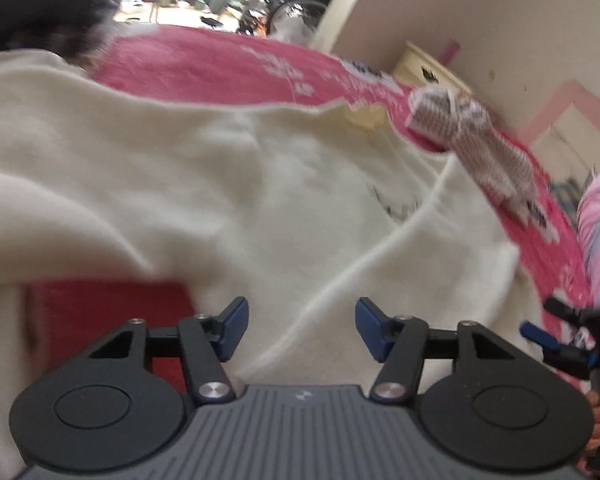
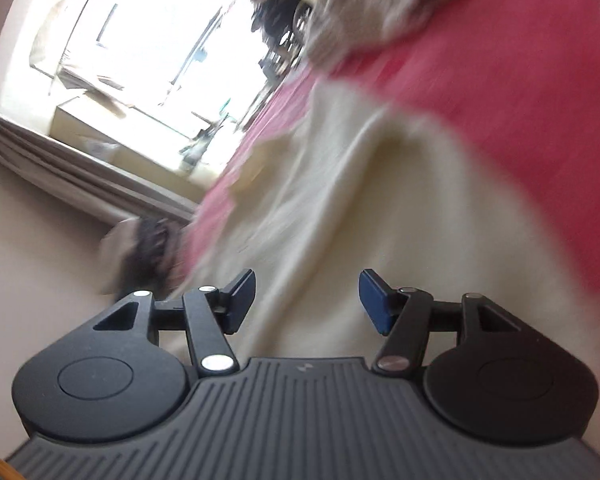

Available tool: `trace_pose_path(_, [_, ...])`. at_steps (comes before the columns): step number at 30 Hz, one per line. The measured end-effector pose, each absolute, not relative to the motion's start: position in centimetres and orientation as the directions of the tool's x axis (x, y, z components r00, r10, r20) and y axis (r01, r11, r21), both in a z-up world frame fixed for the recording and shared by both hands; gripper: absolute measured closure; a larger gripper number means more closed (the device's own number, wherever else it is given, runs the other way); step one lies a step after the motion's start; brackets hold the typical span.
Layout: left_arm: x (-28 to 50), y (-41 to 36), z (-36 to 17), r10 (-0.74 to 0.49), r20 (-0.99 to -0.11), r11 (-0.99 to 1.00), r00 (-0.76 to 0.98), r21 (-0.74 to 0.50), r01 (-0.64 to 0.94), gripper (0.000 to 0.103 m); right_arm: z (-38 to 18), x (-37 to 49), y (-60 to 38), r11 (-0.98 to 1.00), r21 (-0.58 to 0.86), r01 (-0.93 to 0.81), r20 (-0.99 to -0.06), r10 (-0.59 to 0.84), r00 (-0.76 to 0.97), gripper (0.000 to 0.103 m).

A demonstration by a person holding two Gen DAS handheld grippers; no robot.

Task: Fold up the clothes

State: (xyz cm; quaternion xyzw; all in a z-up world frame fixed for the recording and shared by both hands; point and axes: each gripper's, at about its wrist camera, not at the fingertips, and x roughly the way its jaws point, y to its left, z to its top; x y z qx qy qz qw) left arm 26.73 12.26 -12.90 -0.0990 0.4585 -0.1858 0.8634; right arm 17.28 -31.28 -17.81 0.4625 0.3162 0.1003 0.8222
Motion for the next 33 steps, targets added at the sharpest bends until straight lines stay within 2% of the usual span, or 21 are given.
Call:
trace_pose_path(2, [27.3, 11.3, -14.1, -0.411, -0.769, 0.912, 0.489, -0.333, 0.241, 0.056, -18.4, 18.9, -29.5, 0.538, 0.828, 0.159, -0.454, 0.477, 0.753, 0.046])
trace_pose_path(6, [27.1, 10.1, -14.8, -0.388, -0.765, 0.92, 0.515, -0.281, 0.274, 0.062, -18.8, 21.3, -27.8, 0.561, 0.806, 0.191, -0.496, 0.462, 0.736, 0.049])
trace_pose_path(8, [26.7, 9.6, -14.8, -0.388, -0.759, 0.918, 0.524, -0.268, 0.291, 0.083, -19.0, 21.8, -27.6, 0.554, 0.805, 0.211, -0.504, 0.452, 0.736, 0.061])
trace_pose_path(11, [26.3, 9.0, -14.7, -0.363, -0.752, 0.928, 0.55, -0.241, 0.284, 0.095, -20.0, 21.6, -27.8, 0.525, 0.815, 0.243, -0.506, 0.443, 0.74, 0.084])
trace_pose_path(13, [26.3, 8.8, -14.5, -0.358, -0.748, 0.931, 0.559, -0.241, 0.274, 0.096, -20.6, 21.5, -28.2, 0.494, 0.832, 0.251, -0.492, 0.451, 0.744, 0.088])
trace_pose_path(17, [27.8, 9.5, -12.9, -0.369, -0.731, 0.929, 0.574, -0.269, 0.255, 0.097, -19.8, 21.5, -27.9, 0.487, 0.845, 0.223, -0.461, 0.449, 0.765, 0.094])
trace_pose_path(23, [31.9, 11.8, -8.4, -0.368, -0.639, 0.929, 0.675, -0.277, 0.244, 0.096, -16.4, 24.0, -26.2, 0.478, 0.871, 0.114, -0.354, 0.448, 0.821, 0.094])
trace_pose_path(26, [33.8, 12.4, -9.0, -0.349, -0.657, 0.937, 0.668, -0.249, 0.245, 0.095, -16.2, 25.4, -24.9, 0.494, 0.865, 0.093, -0.341, 0.442, 0.829, 0.094])
trace_pose_path(27, [34.2, 12.3, -10.2, -0.336, -0.683, 0.942, 0.649, -0.228, 0.248, 0.093, -16.6, 25.7, -24.4, 0.507, 0.856, 0.101, -0.358, 0.44, 0.824, 0.094])
trace_pose_path(29, [34.8, 12.3, -12.9, -0.269, -0.749, 0.961, 0.605, -0.169, 0.218, 0.075, -18.4, 26.2, -23.5, 0.539, 0.829, 0.147, -0.429, 0.444, 0.787, 0.09])
trace_pose_path(30, [34.9, 12.4, -13.9, -0.239, -0.769, 0.969, 0.592, -0.149, 0.197, 0.069, -19.6, 26.4, -23.3, 0.539, 0.822, 0.183, -0.467, 0.455, 0.758, 0.09])
trace_pose_path(31, [34.4, 12.8, -13.8, -0.239, -0.757, 0.97, 0.608, -0.161, 0.181, 0.066, -20.4, 26.5, -23.3, 0.533, 0.821, 0.205, -0.487, 0.466, 0.739, 0.091])
trace_pose_path(33, [33.5, 13.5, -13.6, -0.24, -0.728, 0.971, 0.642, -0.186, 0.152, 0.063, -20.6, 25.9, -24.1, 0.509, 0.839, 0.194, -0.465, 0.484, 0.741, 0.088])
